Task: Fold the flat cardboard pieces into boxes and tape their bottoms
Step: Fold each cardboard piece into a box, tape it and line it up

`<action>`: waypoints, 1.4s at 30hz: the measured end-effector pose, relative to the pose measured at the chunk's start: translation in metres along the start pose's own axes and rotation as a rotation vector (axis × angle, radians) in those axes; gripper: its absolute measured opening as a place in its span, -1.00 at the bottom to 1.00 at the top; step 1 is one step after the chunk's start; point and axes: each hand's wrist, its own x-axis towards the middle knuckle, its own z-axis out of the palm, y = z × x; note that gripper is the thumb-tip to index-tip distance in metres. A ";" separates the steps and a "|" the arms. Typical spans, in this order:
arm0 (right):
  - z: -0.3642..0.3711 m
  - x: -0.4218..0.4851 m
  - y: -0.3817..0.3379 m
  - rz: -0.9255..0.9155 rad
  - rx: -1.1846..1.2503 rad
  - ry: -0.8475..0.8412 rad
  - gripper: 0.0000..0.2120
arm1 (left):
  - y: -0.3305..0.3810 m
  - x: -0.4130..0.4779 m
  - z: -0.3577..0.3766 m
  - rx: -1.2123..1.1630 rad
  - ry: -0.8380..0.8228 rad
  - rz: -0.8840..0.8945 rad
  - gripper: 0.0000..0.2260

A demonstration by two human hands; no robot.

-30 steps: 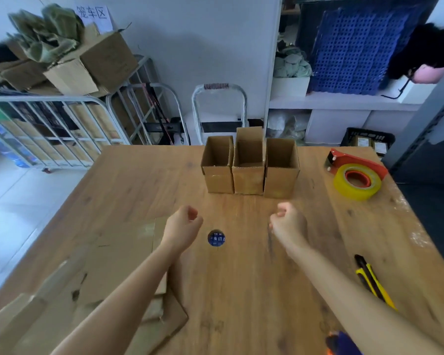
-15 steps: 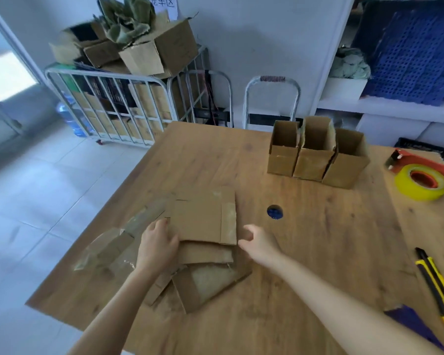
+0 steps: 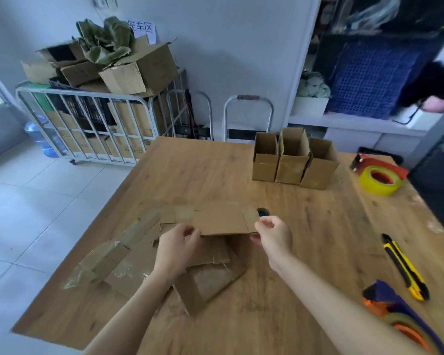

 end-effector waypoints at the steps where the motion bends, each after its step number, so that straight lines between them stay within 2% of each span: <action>1: -0.010 0.002 -0.004 0.010 0.013 0.023 -0.76 | 0.004 0.000 0.003 0.027 -0.067 0.013 -0.77; 3: -0.033 0.001 -0.011 -0.023 -0.061 0.041 -0.64 | 0.013 0.001 0.011 0.094 -0.203 0.048 -0.73; 5: -0.056 -0.005 -0.013 -0.137 -0.254 0.086 -0.65 | 0.026 0.001 0.018 0.096 -0.282 0.081 -0.69; 8: -0.087 -0.021 -0.012 -0.346 -0.524 0.128 -0.73 | 0.061 0.002 0.029 -0.037 -0.286 0.128 -0.56; 12: -0.117 -0.049 -0.002 -0.427 -0.643 0.025 -0.79 | 0.111 -0.009 0.049 -0.272 -0.330 0.133 -0.32; 17: -0.153 -0.067 0.011 -0.389 -0.728 -0.099 -0.82 | 0.134 -0.028 0.075 -0.423 -0.311 -0.081 -0.16; 20: -0.172 -0.065 0.010 -0.364 -0.742 -0.100 -0.82 | 0.132 -0.031 0.083 -0.400 -0.338 -0.111 -0.19; 24: -0.179 -0.059 0.002 -0.387 -0.728 -0.062 -0.88 | 0.136 -0.029 0.085 -0.374 -0.297 -0.020 -0.19; 27: -0.179 -0.053 -0.002 -0.326 -0.673 -0.094 -0.92 | 0.139 -0.029 0.087 -0.324 -0.265 0.020 -0.21; 32: -0.178 -0.038 -0.001 -0.213 -0.669 -0.080 -0.82 | 0.133 -0.035 0.094 -0.348 -0.240 -0.108 -0.16; 33: -0.179 -0.034 -0.002 -0.186 -0.637 -0.074 -0.80 | 0.133 -0.035 0.094 -0.344 -0.237 -0.138 -0.21; 37: -0.187 -0.022 -0.008 -0.052 -0.508 -0.145 -0.76 | 0.135 -0.041 0.093 -0.311 -0.272 -0.137 -0.60; 40: -0.190 -0.017 -0.013 0.014 -0.504 -0.236 -0.72 | 0.137 -0.043 0.088 -0.308 -0.325 -0.106 -0.69; 42: -0.191 -0.014 -0.015 0.004 -0.510 -0.232 -0.71 | 0.140 -0.043 0.082 -0.299 -0.381 -0.101 -0.69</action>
